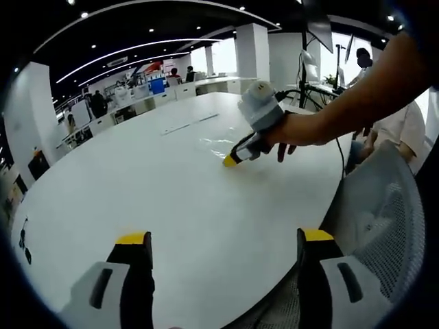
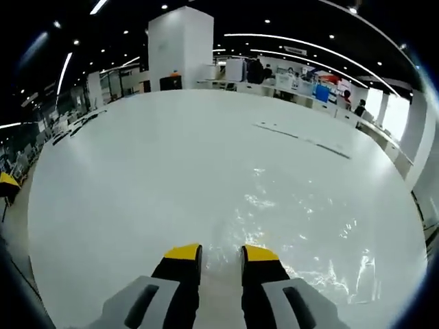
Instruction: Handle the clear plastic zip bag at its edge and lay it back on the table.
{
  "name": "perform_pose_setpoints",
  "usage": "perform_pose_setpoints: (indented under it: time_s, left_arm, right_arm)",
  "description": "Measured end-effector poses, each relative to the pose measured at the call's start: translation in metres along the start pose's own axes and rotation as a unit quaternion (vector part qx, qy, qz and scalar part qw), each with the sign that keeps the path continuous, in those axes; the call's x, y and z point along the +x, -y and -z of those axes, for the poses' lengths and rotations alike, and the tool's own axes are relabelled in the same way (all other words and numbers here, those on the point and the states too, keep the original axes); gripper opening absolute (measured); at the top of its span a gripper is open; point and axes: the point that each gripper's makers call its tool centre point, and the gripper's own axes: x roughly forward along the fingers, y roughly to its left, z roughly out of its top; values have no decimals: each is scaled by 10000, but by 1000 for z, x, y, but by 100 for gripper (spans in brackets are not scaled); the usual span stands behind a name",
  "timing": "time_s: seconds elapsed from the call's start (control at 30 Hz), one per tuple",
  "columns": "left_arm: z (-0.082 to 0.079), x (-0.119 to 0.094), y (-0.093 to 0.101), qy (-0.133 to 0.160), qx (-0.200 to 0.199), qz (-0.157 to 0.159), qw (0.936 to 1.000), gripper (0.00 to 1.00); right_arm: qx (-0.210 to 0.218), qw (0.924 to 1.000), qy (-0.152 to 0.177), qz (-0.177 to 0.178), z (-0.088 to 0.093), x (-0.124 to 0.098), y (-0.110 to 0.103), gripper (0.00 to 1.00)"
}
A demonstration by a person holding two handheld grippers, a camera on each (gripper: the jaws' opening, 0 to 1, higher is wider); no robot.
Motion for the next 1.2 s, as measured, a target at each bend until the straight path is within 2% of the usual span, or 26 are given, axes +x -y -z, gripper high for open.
perform_pose_setpoints:
  time_s: [0.03, 0.1, 0.17, 0.2, 0.27, 0.37, 0.47, 0.5, 0.57, 0.6, 0.67, 0.77, 0.9, 0.93, 0.97, 1.0, 1.03, 1.07, 1.1, 1.2]
  left_arm:
    - [0, 0, 0, 4, -21, 0, 10000, 86]
    - [0, -1, 0, 5, -35, -4, 10000, 85]
    - [0, -2, -1, 0, -27, -23, 10000, 85]
    - [0, -2, -2, 1, -29, -25, 10000, 85]
    - [1, -2, -2, 2, -53, -22, 10000, 84]
    - [1, -3, -3, -6, -23, -29, 10000, 84]
    - [1, -4, -1, -2, -3, -21, 10000, 83]
    - [1, -4, -1, -2, 6, -14, 10000, 83]
    - [3, -4, 1, -33, 41, 9, 10000, 83]
    - [5, -5, 2, -52, 57, 10, 10000, 82]
    - [6, -5, 4, -61, 32, 14, 10000, 82]
    - [8, -5, 6, -86, 30, 33, 10000, 82]
    - [6, -6, 9, -90, 95, 53, 9999, 82]
    - [5, -7, 10, -79, 103, 50, 9999, 81]
    - [4, -8, 9, -66, 107, 45, 9999, 81]
    - [4, -9, 8, -58, 91, 26, 9999, 81]
    - [3, -9, 7, -28, 39, -8, 10000, 81]
    - [2, -9, 6, -9, 10, -15, 10000, 81]
    - [2, -9, 6, -7, -18, -24, 10000, 81]
    - [3, -9, 7, -26, -9, -9, 10000, 80]
  right_arm:
    - [-1, 10000, 2, -72, 1, -3, -6, 15]
    - [-419, 9989, -110, -164, 1, -5, -7, 5]
    - [-613, 9976, -153, -278, 4, -5, -9, 2]
    - [-562, 9975, -250, -336, 8, -7, -11, 0]
    - [-650, 9961, -300, -508, 13, -11, -11, 0]
    - [-935, 9908, -529, -823, 30, -26, -13, 0]
    - [-829, 9888, -707, -1022, 37, -34, -12, 0]
    - [-878, 9889, -655, -1003, 38, -37, -9, 1]
    - [-1313, 9881, -218, -773, 29, -38, -1, 7]
    - [-1429, 9872, -103, -702, 24, -38, 3, 9]
    - [-1291, 9889, -19, -740, 20, -37, 3, 14]
    - [-807, 9945, 14, -664, 14, -35, 3, 26]
    - [-412, 9977, -228, -479, 14, -26, 11, 26]
    - [-281, 9977, -316, -534, 16, -25, 9, 26]
    - [-135, 9970, -557, -525, 24, -26, 7, 26]
    - [-240, 9962, -658, -525, 27, -27, 7, 24]
    - [-552, 9953, -605, -517, 25, -28, 11, 23]
    - [-300, 9968, -551, -499, 24, -27, 10, 23]
    - [-222, 9972, -553, -450, 25, -30, 10, 22]
    - [-191, 9971, -595, -430, 26, -28, 13, 20]
